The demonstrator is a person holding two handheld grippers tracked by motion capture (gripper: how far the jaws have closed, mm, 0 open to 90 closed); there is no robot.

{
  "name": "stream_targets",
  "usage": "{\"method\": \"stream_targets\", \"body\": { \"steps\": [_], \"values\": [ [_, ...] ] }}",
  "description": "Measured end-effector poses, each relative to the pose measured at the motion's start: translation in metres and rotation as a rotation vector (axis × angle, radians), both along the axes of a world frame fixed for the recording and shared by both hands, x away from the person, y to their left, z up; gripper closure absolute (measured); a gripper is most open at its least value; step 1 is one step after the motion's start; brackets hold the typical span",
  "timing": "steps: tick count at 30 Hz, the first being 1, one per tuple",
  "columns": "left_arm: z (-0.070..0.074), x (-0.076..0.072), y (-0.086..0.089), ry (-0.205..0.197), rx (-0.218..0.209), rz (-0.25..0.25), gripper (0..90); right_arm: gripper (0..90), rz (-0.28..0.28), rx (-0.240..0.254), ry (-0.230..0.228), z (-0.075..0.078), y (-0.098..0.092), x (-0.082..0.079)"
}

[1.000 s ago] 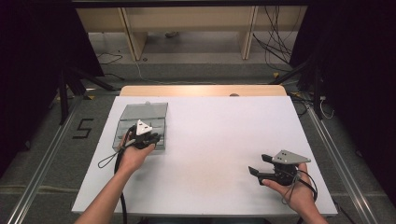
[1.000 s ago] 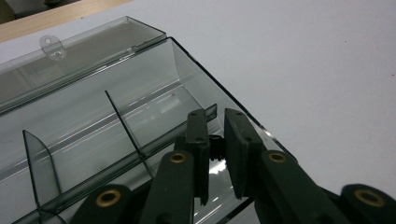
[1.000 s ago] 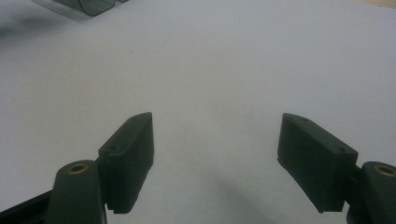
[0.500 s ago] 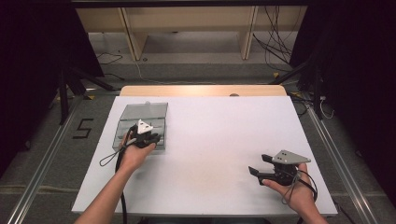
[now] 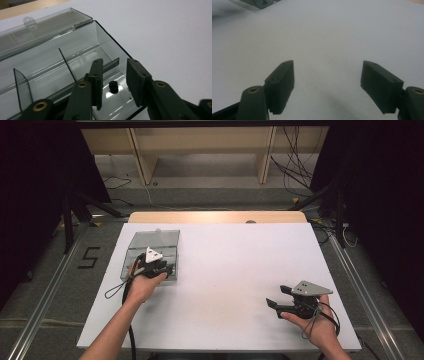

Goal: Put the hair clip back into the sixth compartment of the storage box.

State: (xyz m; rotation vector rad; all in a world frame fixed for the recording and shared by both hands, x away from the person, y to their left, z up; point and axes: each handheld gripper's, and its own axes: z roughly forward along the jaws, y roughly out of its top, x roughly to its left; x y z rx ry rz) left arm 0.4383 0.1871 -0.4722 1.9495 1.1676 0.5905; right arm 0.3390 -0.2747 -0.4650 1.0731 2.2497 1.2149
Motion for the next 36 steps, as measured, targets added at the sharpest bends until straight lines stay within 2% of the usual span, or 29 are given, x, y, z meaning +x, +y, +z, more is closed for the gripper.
{"method": "stream_targets", "body": {
  "steps": [8,10,14,17,25,30,36],
  "values": [
    [0.010,-0.013,0.000,-0.007,-0.029,-0.024,41.9,27.8,0.000,0.005,-0.001,0.001,0.000,0.000],
    [0.013,-0.017,0.001,-0.018,-0.047,-0.046,37.4,27.8,0.001,0.006,-0.003,0.001,0.000,0.000],
    [0.019,-0.028,0.001,-0.050,-0.045,-0.101,29.0,27.8,0.002,0.008,-0.003,0.001,0.000,0.000],
    [0.020,-0.038,0.001,-0.073,-0.031,-0.134,25.8,27.7,0.002,0.007,-0.003,0.001,0.000,0.000],
    [0.019,-0.059,0.002,-0.075,-0.053,-0.181,18.2,27.7,0.002,0.005,-0.005,0.002,0.000,-0.001],
    [0.018,-0.071,0.005,-0.081,-0.061,-0.196,17.4,27.7,0.004,0.007,-0.007,0.002,0.000,-0.001],
    [0.015,-0.082,0.007,-0.075,-0.051,-0.209,17.2,27.6,0.005,0.008,-0.006,0.002,0.000,-0.001]
  ]
}}
